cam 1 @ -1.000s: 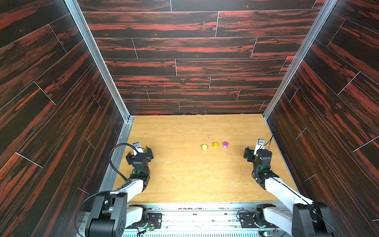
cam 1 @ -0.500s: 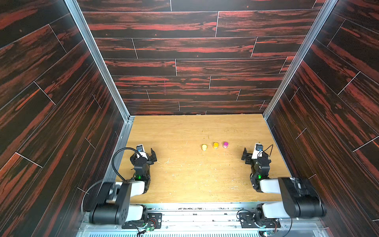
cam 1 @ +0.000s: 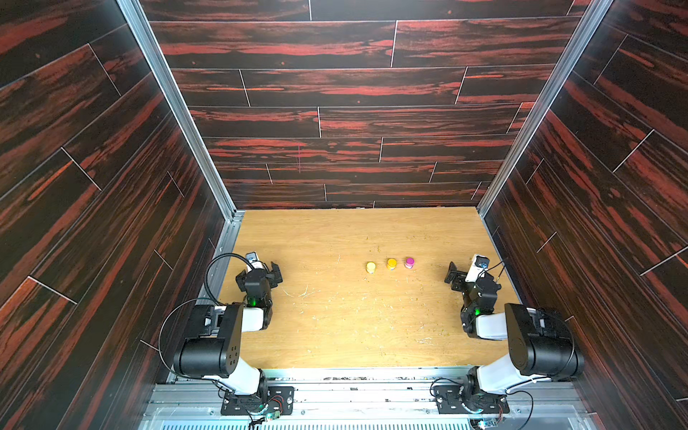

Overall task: Close the paint jar lid
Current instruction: Reset both arms

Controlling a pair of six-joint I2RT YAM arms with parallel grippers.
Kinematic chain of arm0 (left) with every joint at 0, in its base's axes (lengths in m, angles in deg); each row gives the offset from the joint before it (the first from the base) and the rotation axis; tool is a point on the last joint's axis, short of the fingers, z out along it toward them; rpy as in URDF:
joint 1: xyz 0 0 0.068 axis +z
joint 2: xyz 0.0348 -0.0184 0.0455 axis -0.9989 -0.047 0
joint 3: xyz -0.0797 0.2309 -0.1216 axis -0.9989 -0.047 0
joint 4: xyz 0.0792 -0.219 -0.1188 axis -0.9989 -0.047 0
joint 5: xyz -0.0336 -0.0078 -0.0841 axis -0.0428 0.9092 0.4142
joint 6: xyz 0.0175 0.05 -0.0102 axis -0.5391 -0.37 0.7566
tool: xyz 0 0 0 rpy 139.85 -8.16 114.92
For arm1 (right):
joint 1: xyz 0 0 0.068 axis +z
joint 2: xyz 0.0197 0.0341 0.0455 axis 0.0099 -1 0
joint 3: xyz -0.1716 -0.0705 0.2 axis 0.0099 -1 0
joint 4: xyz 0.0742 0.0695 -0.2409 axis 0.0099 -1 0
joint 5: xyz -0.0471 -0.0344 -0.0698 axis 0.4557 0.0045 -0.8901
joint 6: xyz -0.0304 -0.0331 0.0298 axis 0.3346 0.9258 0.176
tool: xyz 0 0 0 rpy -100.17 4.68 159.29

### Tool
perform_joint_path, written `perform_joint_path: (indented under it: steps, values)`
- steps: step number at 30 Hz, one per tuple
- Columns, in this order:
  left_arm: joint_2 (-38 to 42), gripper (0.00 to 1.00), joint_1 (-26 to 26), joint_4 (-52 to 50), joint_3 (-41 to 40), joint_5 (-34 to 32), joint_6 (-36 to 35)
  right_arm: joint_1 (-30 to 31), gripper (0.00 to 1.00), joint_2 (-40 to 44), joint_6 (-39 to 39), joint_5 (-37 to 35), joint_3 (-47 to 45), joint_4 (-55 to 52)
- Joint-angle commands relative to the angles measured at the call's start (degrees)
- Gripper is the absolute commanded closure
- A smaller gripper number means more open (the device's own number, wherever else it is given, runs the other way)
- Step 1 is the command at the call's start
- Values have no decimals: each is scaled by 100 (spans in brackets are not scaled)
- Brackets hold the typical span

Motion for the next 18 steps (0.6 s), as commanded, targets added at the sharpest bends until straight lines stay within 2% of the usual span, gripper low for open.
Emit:
perform_joint_path:
  steps: [1, 18]
  values:
    - [129, 0, 21, -205, 8, 7, 56, -8, 2, 10, -71, 87, -13, -29]
    - [138, 0, 17, -238, 16, 25, 42, -3, 2, 9, -75, 92, -15, -28]
